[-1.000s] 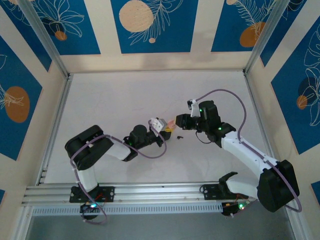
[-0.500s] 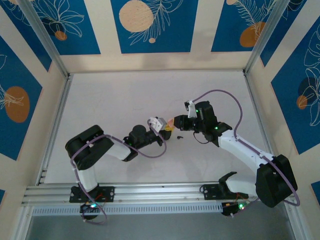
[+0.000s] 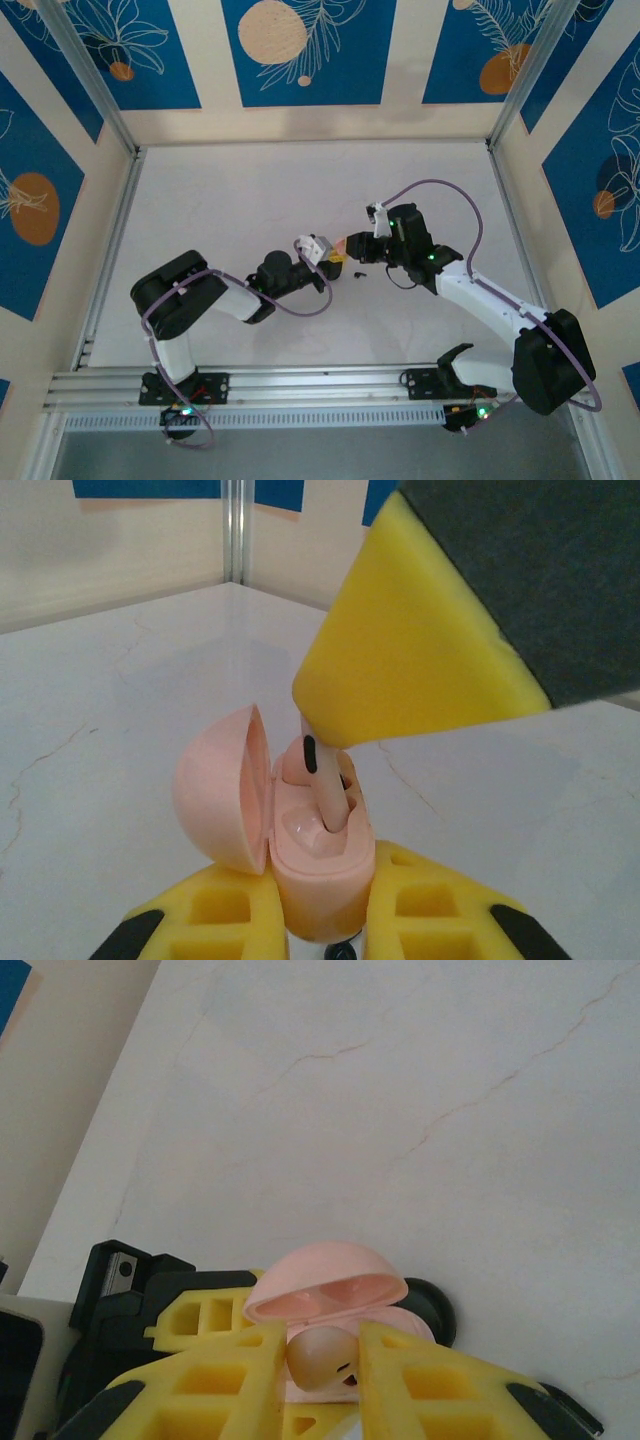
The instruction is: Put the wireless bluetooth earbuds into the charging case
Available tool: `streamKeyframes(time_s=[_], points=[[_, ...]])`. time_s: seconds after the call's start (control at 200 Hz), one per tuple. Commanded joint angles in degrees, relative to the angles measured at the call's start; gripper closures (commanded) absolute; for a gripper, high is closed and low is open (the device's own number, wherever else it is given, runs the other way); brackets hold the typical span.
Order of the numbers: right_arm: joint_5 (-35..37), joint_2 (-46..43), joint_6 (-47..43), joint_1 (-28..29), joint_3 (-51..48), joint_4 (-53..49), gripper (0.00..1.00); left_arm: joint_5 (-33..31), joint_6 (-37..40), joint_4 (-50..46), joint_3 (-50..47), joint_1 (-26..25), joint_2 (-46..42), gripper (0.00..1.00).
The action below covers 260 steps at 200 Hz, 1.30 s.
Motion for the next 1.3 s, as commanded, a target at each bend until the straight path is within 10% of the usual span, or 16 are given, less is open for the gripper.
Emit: streamKeyframes(time_s=[0.0,0.53,1.295], points=[[1.1,-1.3,-1.3,0.5,1.1,-2.3,0.75,-0.4,-0.1,3.8,-0.3,-0.7,-0.8,0.92],[-0.4,-7.1,-1.9,-0.6,3.4,-5.4,0.58,-0.2,1.8,2.6,-1.2,-0.7,-2.4,0.92],[-30.5,-11.8,3.8,-14.7,2.4,-16.7,0.67,7.0,10.0,7.5,-3.1,-1.2,-3.4,0.93]])
